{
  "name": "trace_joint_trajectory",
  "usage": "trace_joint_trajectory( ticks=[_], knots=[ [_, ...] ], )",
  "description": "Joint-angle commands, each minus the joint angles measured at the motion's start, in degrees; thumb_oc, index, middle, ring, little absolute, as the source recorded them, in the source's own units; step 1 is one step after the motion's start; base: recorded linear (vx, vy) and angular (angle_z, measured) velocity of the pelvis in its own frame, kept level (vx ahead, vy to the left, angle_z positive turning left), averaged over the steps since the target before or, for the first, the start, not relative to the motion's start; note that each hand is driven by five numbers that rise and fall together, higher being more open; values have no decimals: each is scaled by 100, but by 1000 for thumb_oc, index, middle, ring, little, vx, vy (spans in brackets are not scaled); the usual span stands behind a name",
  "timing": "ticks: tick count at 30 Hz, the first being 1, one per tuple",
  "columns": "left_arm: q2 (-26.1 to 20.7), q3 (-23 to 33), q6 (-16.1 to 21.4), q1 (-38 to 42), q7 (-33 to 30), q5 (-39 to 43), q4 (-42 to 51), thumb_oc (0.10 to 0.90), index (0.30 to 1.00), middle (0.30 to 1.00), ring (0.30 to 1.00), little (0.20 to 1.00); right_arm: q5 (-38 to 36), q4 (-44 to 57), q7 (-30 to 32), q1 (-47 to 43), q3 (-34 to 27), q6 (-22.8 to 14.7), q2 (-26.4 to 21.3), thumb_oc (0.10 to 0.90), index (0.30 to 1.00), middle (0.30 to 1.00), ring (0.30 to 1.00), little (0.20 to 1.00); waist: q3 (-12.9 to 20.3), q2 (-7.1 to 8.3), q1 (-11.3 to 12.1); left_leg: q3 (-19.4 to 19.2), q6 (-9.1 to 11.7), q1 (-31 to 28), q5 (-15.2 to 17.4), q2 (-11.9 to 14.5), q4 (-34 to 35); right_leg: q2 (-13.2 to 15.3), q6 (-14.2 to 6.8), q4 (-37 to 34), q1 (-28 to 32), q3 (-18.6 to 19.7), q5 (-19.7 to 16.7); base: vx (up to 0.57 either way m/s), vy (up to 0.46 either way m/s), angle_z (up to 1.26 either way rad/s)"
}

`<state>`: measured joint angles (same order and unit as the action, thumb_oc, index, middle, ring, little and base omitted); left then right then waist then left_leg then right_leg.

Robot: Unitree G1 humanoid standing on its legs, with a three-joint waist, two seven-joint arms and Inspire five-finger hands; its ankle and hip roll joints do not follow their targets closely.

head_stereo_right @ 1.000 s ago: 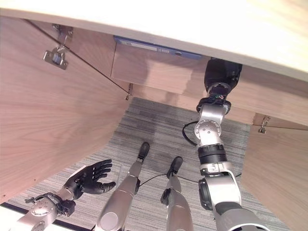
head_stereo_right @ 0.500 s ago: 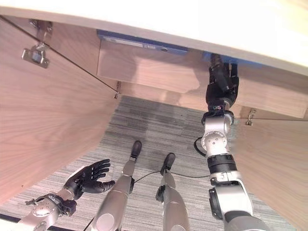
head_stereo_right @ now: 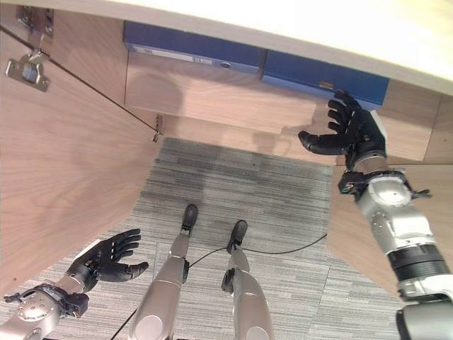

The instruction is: Put the empty folder in the office cabinet

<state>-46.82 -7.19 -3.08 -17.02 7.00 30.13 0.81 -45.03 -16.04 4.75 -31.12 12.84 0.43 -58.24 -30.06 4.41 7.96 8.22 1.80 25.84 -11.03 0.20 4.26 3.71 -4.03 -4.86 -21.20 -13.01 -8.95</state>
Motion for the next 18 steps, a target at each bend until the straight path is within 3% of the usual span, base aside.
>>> trace_joint_trajectory(
  ticks=[1, 11, 13, 14, 18],
  knots=[
    [-172, -63, 277, -858, 211, -115, 439, 800, 900, 900, 900, 900, 101, 225, -249, -869, 474, -320, -625, 800, 900, 900, 900, 900, 284, 116, -50, 53, 63, -144, 460, -3, 74, -7, -170, -14, -187, 25, 17, -10, 1, -6],
    [-370, -158, 327, -902, 226, 67, 440, 800, 900, 900, 900, 900, 572, -1068, -288, -3142, 2302, -76, -1082, 800, 900, 900, 900, 900, 329, 116, -7, 14, 94, -128, 453, 9, 74, -20, -185, -14, -224, 46, -15, -3, 0, -1],
    [-434, -178, 309, -896, 208, 92, 411, 800, 900, 900, 900, 900, 1187, -1302, -359, -3888, 3065, 108, -1135, 800, 900, 900, 900, 900, 332, 147, 8, -3, 104, -131, 449, 20, 74, -26, -179, -14, -226, 66, -23, 0, 0, 0],
    [-410, -176, 309, -895, 208, 91, 411, 800, 900, 900, 900, 900, 1181, -1321, -361, -3953, 3128, 107, -1127, 800, 900, 900, 900, 900, 329, 132, -10, -3, 104, -131, 450, 20, 74, -26, -179, -14, -225, 66, -23, 0, 0, 0],
    [-432, -145, 304, -976, 282, 28, 461, 800, 900, 900, 900, 900, 2100, -681, -657, -4669, 4184, 226, -1313, 800, 900, 900, 900, 900, 378, 161, -16, 13, 103, -110, 456, 31, 74, -28, -181, -14, -236, 46, 5, 1, -7, 1]
  ],
)
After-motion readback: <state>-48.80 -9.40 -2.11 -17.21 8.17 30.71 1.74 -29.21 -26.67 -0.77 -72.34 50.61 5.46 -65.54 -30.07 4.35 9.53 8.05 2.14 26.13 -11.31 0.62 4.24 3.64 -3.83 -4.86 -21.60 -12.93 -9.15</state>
